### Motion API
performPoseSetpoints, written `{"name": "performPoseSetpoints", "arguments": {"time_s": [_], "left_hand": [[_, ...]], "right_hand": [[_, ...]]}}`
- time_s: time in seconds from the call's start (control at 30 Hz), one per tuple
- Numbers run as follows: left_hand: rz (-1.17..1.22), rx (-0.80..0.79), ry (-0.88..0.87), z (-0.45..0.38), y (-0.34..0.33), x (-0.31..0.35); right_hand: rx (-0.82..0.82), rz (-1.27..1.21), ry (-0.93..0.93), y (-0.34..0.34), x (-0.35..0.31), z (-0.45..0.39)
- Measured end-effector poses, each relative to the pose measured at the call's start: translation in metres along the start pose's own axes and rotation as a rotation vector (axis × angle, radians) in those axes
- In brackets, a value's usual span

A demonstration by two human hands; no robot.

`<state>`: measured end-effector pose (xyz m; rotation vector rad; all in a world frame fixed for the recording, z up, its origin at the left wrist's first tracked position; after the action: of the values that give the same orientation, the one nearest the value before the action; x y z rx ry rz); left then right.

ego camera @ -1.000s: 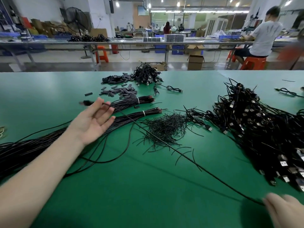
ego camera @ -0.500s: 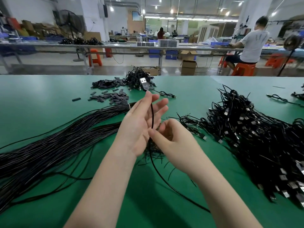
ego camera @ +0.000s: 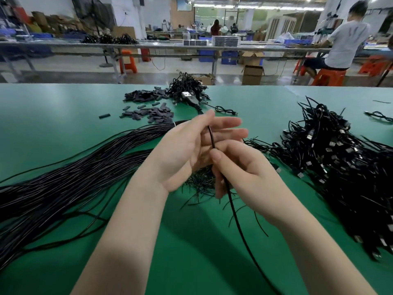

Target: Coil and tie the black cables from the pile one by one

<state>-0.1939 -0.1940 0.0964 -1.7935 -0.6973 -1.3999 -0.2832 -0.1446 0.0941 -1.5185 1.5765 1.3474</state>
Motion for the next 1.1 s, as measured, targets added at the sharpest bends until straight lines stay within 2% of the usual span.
{"name": "performPoseSetpoints", "arguments": {"time_s": [0.07,0.17,0.23,0.27,0.33,0.43,0.53,0.6,0.73,0.8,0.9,0.97,1.03,1.1], "left_hand": [[0.017,0.008,0.018,0.002,0.002,0.002],[0.066,-0.056,0.073,0.007,-0.002,0.006],[0.133,-0.097,0.071,0.01,-0.006,0.011],[0.165,-0.111,0.062,0.012,-0.007,0.014],[0.147,-0.164,0.048,0.016,-0.011,0.016],[-0.134,-0.34,0.151,0.022,-0.023,0.002],[-0.423,-0.361,0.329,0.019,-0.023,-0.025],[-0.42,-0.297,0.3,0.012,-0.024,-0.029],[-0.075,-0.112,0.119,0.003,-0.019,-0.011],[0.139,-0.134,0.056,0.004,-0.023,0.002],[0.344,-0.203,0.001,0.01,-0.027,0.017],[0.289,-0.216,0.008,0.015,-0.027,0.02],[0.114,-0.225,0.052,0.019,-0.025,0.018],[-0.173,-0.249,0.14,0.021,-0.022,0.007]], "right_hand": [[-0.124,-0.068,-0.089,-0.01,0.014,0.001],[-0.421,-0.277,-0.284,-0.032,0.037,0.01],[-0.593,-0.234,-0.423,-0.04,0.056,0.02],[-0.602,-0.144,-0.478,-0.037,0.066,0.022],[-0.443,-0.005,-0.534,-0.014,0.078,0.017],[-0.139,-0.054,-0.501,0.034,0.069,0.011],[-0.028,-0.163,-0.405,0.064,0.038,0.012],[-0.038,-0.173,-0.314,0.068,0.014,0.016],[-0.264,-0.238,-0.135,0.034,-0.01,0.018],[-0.42,-0.303,-0.189,0.012,0.004,0.019],[-0.599,-0.269,-0.404,-0.008,0.045,0.025],[-0.516,-0.115,-0.498,0.0,0.071,0.023],[-0.288,0.043,-0.531,0.027,0.082,0.017],[-0.083,0.036,-0.507,0.055,0.075,0.014]]}}
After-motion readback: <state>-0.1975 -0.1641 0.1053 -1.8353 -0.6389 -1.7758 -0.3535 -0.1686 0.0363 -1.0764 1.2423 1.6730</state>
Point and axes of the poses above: each hand's wrist, its own z-axis away from the middle knuckle, its own y-axis out of the back of the hand, x = y × z, the point moved 7 cm from there along -z, towards the middle knuckle, and after that the axes turned 3 degrees about -x, right-handed, at the moved point
